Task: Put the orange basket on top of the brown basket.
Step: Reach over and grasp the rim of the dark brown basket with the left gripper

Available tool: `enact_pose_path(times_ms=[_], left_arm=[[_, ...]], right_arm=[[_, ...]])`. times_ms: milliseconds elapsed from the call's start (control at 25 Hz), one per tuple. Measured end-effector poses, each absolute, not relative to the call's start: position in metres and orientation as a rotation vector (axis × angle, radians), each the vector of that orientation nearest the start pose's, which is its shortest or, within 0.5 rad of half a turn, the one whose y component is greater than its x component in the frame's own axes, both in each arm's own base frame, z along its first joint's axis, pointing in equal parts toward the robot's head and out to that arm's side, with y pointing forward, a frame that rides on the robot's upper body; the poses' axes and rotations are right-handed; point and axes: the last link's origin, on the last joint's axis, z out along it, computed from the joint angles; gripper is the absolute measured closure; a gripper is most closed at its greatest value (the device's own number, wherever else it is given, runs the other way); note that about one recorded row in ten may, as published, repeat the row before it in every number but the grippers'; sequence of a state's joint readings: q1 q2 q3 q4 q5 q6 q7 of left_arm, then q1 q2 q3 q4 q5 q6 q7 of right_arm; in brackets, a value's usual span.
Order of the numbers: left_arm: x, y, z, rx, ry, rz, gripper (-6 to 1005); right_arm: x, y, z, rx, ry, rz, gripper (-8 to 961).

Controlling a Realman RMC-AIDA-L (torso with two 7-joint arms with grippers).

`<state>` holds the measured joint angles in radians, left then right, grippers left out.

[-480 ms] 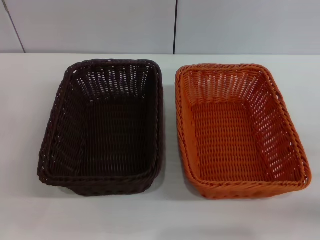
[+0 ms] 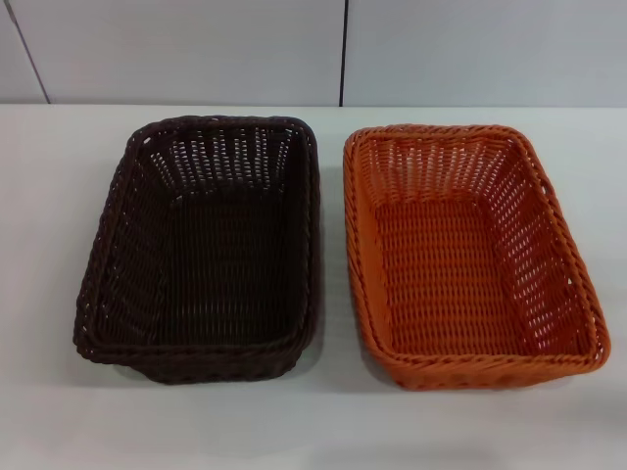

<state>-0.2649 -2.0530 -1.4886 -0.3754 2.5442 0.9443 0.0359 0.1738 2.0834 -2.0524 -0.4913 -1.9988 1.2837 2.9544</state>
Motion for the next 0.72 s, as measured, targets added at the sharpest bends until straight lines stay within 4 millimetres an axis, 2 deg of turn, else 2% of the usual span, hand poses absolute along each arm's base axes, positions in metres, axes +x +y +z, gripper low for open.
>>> enact_pose_path(times_ms=[40,240,400,440,480,520,720], left_arm=[[-0.392,0.316,0.055,-1.219,-0.654,-0.479,189],[-0.367,0.35,0.07,-1.332,-0.687,-0.491,201],[-0.333,0.371,0.083,-1.484,-0.72,-0.433,210],[-0.319,0.374,0.089,-1.523,-0.731,-0.412,212],[-0.3,0.377,0.095,-1.574,-0.756,-0.368,215],[-0.3,0.377,0.095,-1.574,-0.756,-0.368,217],[-0.254,0.373,0.102,-1.706,-0.824,-0.209,229]], right_arm=[[0.366,0.275,0.049,-0.968,0.576,0.609,232],[0.366,0.278,0.048,-0.975,0.579,0.611,231],[0.366,0.279,0.048,-0.977,0.582,0.61,231],[0.366,0.279,0.048,-0.978,0.583,0.61,231],[0.366,0.279,0.047,-0.98,0.585,0.609,231],[0.366,0.279,0.047,-0.98,0.585,0.609,232],[0.367,0.281,0.046,-0.988,0.597,0.605,232]])
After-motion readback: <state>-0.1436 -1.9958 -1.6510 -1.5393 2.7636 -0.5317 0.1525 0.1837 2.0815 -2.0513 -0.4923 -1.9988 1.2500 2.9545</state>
